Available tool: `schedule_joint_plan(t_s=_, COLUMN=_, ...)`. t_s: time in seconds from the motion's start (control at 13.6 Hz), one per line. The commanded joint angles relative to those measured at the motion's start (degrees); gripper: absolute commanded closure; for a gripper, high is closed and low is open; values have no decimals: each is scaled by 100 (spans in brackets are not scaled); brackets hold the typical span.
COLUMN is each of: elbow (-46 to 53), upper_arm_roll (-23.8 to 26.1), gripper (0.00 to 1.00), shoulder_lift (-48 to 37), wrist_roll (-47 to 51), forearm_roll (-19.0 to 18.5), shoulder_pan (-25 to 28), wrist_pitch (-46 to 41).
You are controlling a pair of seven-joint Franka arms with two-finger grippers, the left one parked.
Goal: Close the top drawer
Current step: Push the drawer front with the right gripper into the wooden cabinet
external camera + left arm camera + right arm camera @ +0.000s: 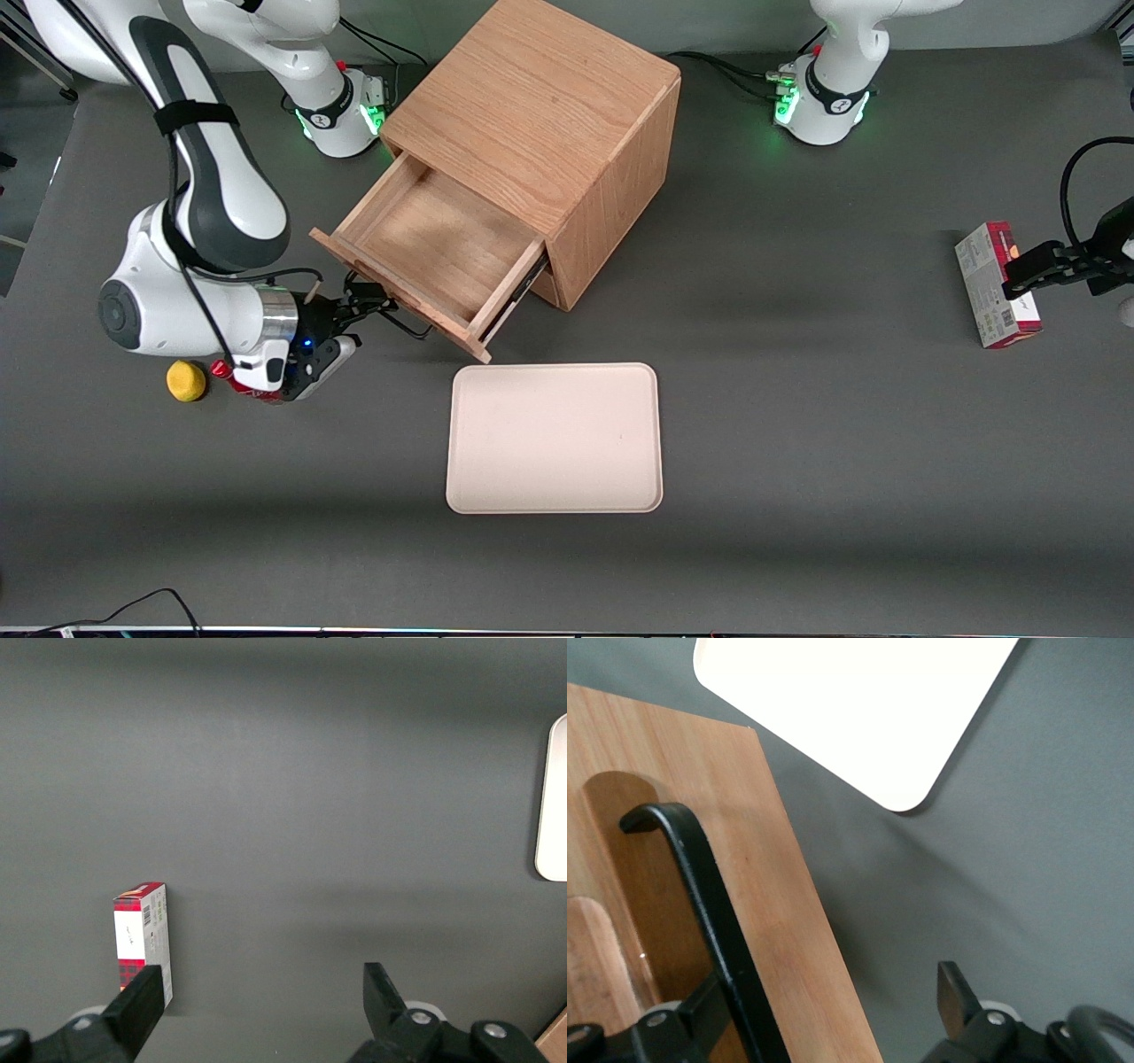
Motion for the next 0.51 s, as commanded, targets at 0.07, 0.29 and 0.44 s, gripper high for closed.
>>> schedule_joint_plan(t_s=0.07, elbow=-644, upper_arm_roll=191, gripper=0, shoulder_lift=-437, wrist_roll=210, forearm_roll=241, shoulder_pan=-10, wrist_pitch=354)
schedule_joint_plan(t_s=0.29, elbow=-864, upper_arm_roll=340, gripper=0, shoulder_lift=-622, wrist_roll=429, forearm_roll=259, shoulder_pan=-10, wrist_pitch=442)
schedule_joint_plan(t_s=0.44, elbow=-1040, upper_arm_roll=428, gripper=0, shoulder_lift=-780, wrist_roll=491, forearm_roll=434, shoulder_pan=-10, wrist_pitch=494)
